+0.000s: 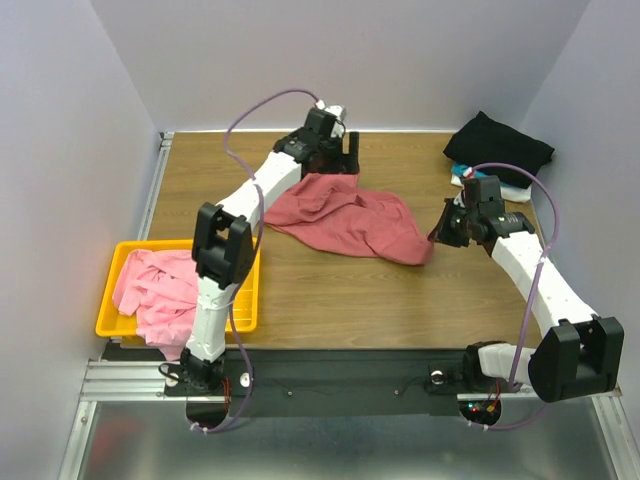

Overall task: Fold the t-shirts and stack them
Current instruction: Flatten the tshirt out

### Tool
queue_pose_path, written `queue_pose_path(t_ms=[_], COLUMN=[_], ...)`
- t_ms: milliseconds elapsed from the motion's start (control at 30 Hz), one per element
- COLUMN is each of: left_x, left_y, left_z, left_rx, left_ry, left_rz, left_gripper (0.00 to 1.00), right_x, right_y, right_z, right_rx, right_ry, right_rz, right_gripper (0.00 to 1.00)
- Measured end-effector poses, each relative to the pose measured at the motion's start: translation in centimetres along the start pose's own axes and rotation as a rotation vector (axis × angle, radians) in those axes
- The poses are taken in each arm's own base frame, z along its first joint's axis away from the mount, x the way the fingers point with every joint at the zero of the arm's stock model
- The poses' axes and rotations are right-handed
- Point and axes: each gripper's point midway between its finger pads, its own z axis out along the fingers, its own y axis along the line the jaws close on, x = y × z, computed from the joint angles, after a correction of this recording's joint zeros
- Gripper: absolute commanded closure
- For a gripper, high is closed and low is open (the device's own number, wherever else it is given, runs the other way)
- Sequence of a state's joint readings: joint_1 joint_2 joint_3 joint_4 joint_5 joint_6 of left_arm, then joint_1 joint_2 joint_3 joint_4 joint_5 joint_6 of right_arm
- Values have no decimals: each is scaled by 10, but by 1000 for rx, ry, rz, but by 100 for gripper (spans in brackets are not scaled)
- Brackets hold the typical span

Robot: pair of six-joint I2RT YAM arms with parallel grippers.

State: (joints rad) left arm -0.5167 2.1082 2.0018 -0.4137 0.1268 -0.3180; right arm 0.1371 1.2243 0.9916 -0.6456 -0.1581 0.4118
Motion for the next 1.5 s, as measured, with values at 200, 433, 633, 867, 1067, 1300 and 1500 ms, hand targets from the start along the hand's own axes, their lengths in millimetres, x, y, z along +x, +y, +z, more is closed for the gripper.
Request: queue_pose_path(t_ms=[200,433,633,867,1067,1300,1500], left_x=[55,76,96,94,108,138,123], left_y=[21,46,55,53,53,25,-22], left_z=[46,52,54,56,58,44,4], left_rx=[-89,-160,-183,-180,-175,-107,-28], left_ry=[136,182,225,215,241,305,244], left_rz=[28,27,29,39,59,84,112], left_gripper=[3,18,20,100,100,100,100], right_x=[0,-8,-17,-35,-54,-71,-83], right_y=[1,-13,-31,-34,-52,-89,-99], right_z=[0,1,-1,-4,-6,-8,-14], right_rx=[-4,83,160,185,238,341,371], right_ry=[1,-43,-87,-126,-162,-192,-224], right_rz=[12,38,68,86,132,200,212], right_gripper=[100,100,100,100,100,100,100])
